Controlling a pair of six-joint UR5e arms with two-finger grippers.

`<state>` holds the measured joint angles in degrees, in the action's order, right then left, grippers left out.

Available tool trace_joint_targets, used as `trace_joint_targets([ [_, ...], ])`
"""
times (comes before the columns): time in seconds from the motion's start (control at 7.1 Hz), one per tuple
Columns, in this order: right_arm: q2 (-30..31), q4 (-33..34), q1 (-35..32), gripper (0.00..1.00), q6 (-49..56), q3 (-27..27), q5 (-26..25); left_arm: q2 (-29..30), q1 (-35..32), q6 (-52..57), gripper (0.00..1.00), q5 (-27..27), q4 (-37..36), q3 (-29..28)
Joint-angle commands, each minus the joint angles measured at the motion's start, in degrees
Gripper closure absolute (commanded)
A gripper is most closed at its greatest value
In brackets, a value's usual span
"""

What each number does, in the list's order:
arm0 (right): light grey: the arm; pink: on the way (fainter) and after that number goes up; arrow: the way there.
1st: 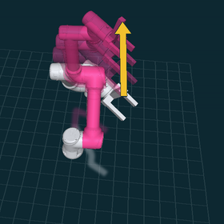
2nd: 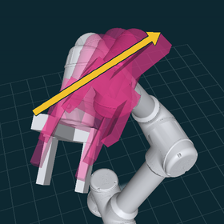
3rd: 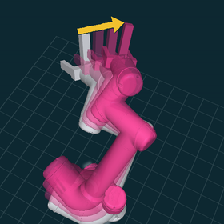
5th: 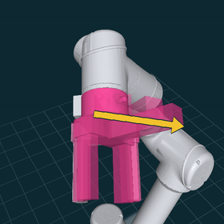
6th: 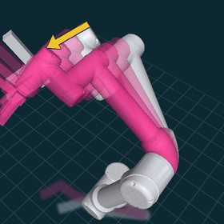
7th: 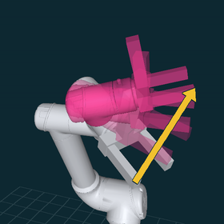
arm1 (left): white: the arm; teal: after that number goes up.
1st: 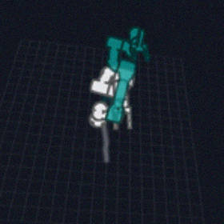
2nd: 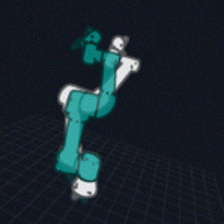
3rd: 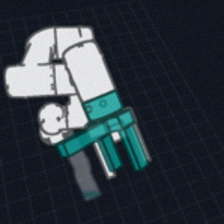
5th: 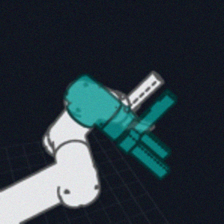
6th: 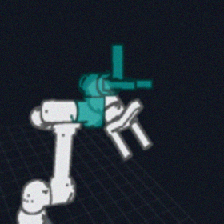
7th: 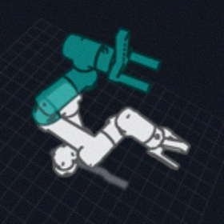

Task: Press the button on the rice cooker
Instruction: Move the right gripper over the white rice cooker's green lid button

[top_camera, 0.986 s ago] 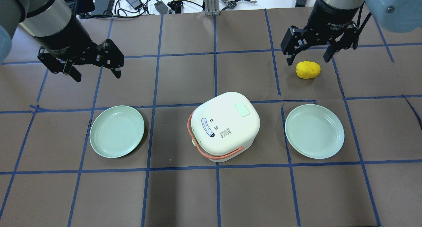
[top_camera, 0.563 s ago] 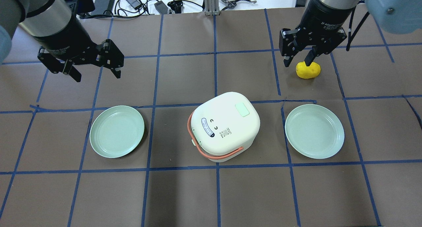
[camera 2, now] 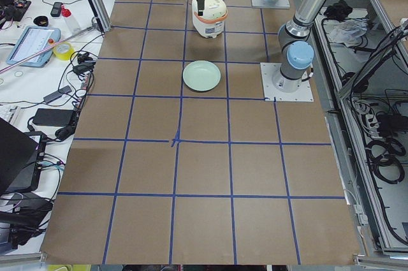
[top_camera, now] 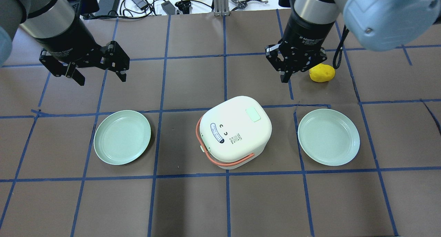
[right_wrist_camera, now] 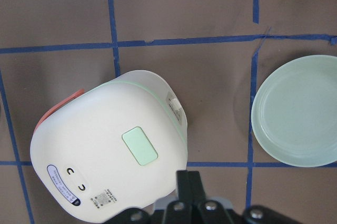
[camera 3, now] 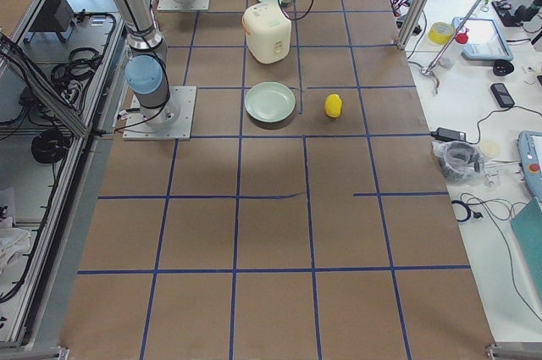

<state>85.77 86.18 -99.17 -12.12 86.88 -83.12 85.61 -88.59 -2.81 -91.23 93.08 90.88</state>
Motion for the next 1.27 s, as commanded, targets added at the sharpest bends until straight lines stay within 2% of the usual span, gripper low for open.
trace_joint_targets([
  [0.0, -1.82, 0.22, -3.91, 1.00, -7.81, 0.13, 0.06, 0.00, 0.00, 0.00, 0.00, 0.00, 0.00, 0.00],
  [0.56, -4.55, 5.22, -4.63, 1.00, -8.01, 5.04, 0.32, 0.00, 0.00, 0.00, 0.00, 0.00, 0.00, 0.00],
  [0.85, -4.91, 7.33, -4.55, 1.00, -8.10, 7.41, 3.56, 0.09, 0.00, 0.00, 0.00, 0.00, 0.00, 0.00],
  [1.13, -5.08, 7.60, -4.55, 1.00, -8.01, 8.47, 3.40, 0.00, 0.00, 0.00, 0.00, 0.00, 0.00, 0.00],
])
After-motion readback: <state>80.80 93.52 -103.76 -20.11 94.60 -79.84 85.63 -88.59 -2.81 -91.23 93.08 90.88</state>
